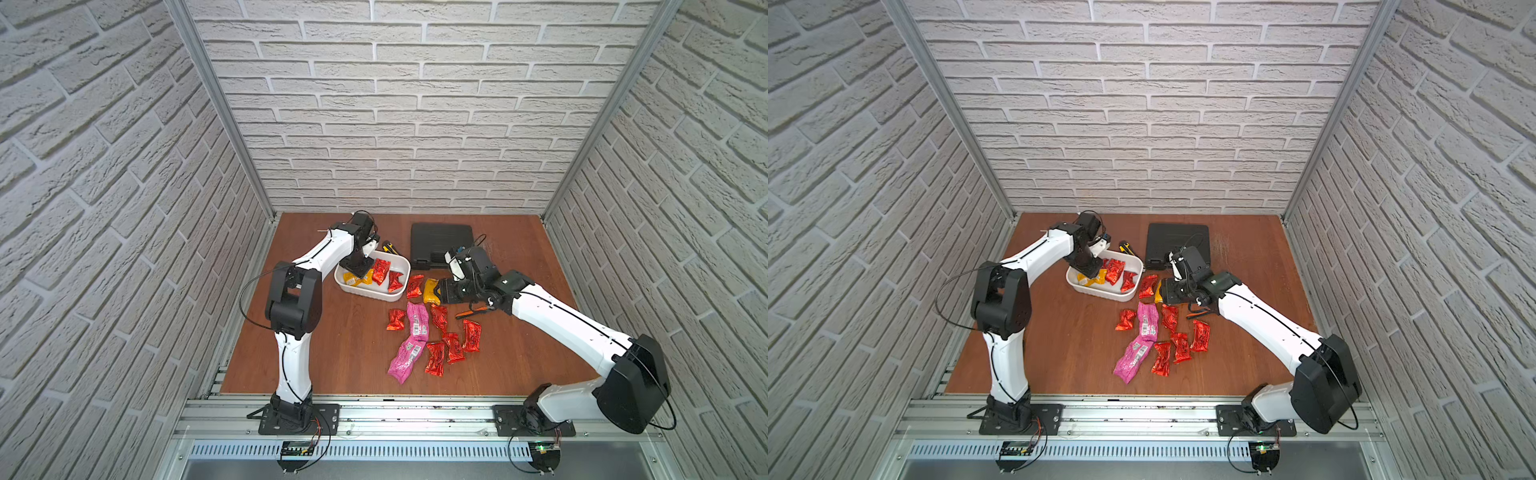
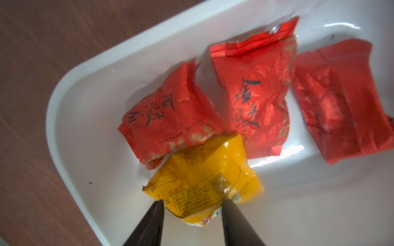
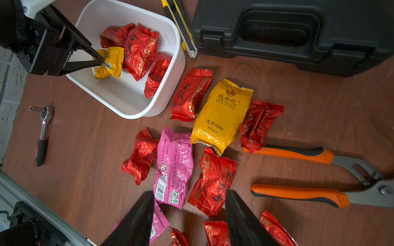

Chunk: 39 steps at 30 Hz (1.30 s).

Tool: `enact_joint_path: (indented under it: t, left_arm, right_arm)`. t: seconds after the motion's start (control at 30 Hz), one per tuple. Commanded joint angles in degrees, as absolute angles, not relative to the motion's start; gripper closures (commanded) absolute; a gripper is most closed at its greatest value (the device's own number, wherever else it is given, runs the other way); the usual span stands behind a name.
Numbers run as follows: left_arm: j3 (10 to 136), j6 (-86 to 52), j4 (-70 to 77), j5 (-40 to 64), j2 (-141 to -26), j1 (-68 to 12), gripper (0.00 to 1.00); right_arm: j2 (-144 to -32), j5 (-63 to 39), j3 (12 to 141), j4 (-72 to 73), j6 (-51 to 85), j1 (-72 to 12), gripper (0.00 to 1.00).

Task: Take the tea bags out of the storage box
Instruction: Pick up the tea bag from the storage box.

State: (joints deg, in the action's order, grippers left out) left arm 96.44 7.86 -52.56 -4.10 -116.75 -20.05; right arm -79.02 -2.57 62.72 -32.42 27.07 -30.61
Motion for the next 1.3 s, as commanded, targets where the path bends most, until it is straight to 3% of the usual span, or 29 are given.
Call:
enact_joint_path:
  t: [0.0,0.27,0.57,0.67,0.9,1.27]
  left_arm:
    - [97.8,8.3,-55.3,-1.0,-117.8,-20.4,0.47]
    - [97.4,9.3,-55.8,-1.7,-118.5,-20.4,0.4]
    - [98.4,9.8,-52.9,-6.3,-121.7,-21.1,0.63]
    - [98.4,10.2,-53.0,-7.9,-121.1,-21.8,0.78]
    - [96.9,11.0,-51.8,-11.1,-117.2,-22.8,1.0]
    - [94.2,4.5,-49.8,-8.6,-106.7,-23.6,1.0]
  right_arm:
    - [-76.3,-1.8,61.4,-31.6,27.6,-30.1,0.41]
    - [-74.5,-1.7,59.6,-31.1,28.6,-30.1,0.41]
    - [-73.4,-1.6,59.6,-31.8,28.6,-30.1,0.42]
    - [-72.6,-1.2,59.5,-32.1,28.7,-30.1,0.42]
    - [-72.0,-0.9,59.4,-32.0,28.5,-30.0,0.42]
    - [-72.4,-4.6,59.4,-29.8,28.9,-30.0,0.42]
